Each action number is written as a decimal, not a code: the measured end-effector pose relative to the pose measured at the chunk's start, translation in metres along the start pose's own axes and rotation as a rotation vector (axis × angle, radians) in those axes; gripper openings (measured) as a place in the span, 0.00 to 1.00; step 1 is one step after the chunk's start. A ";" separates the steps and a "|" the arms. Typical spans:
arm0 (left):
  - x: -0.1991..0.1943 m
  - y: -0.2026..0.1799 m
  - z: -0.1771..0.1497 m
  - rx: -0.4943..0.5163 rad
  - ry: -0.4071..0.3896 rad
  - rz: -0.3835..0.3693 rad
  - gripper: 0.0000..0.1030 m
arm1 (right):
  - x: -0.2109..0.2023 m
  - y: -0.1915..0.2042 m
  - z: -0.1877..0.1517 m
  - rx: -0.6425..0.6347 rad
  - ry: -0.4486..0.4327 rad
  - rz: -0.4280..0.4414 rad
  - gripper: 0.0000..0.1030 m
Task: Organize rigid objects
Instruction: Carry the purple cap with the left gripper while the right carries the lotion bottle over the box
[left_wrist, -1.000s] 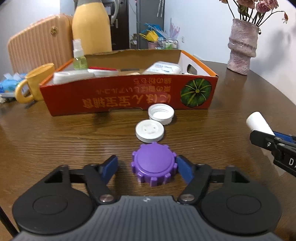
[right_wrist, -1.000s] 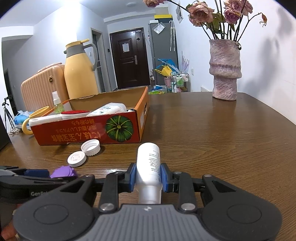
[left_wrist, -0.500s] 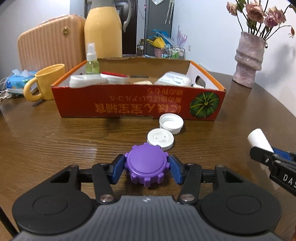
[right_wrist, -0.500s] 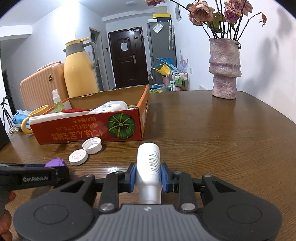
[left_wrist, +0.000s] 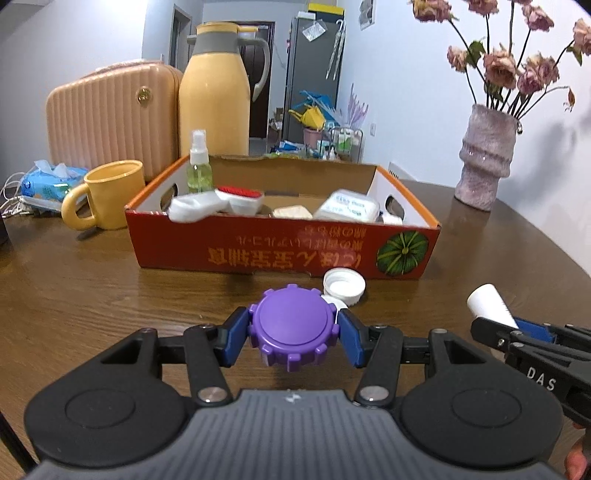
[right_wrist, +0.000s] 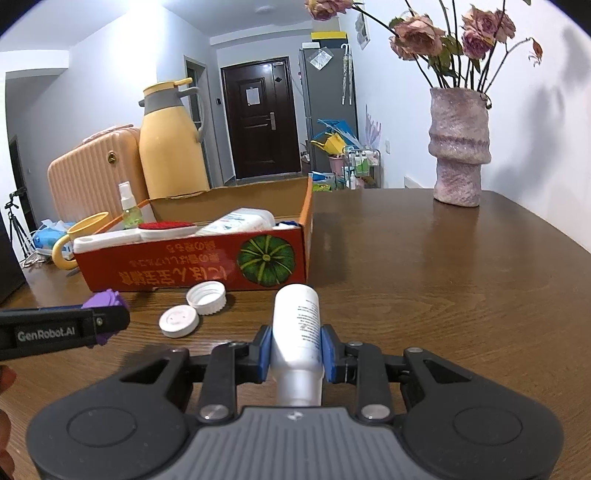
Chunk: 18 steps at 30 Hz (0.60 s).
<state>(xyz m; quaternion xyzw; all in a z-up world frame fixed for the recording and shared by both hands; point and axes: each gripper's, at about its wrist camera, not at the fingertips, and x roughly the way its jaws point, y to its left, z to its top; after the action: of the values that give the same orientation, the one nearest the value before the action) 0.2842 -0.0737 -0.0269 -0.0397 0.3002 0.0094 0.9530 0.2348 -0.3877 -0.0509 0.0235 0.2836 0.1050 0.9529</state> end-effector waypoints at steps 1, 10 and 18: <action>-0.002 0.001 0.001 -0.001 -0.007 -0.002 0.52 | -0.001 0.002 0.001 -0.002 -0.003 0.000 0.26; -0.017 0.012 0.017 -0.013 -0.056 -0.012 0.52 | -0.004 0.015 0.017 -0.013 -0.036 0.006 0.26; -0.024 0.021 0.033 -0.021 -0.095 -0.017 0.52 | -0.003 0.027 0.033 -0.021 -0.066 0.013 0.26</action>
<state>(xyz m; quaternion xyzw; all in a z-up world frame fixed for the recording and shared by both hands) 0.2826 -0.0494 0.0122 -0.0518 0.2541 0.0066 0.9658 0.2456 -0.3610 -0.0188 0.0185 0.2507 0.1134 0.9612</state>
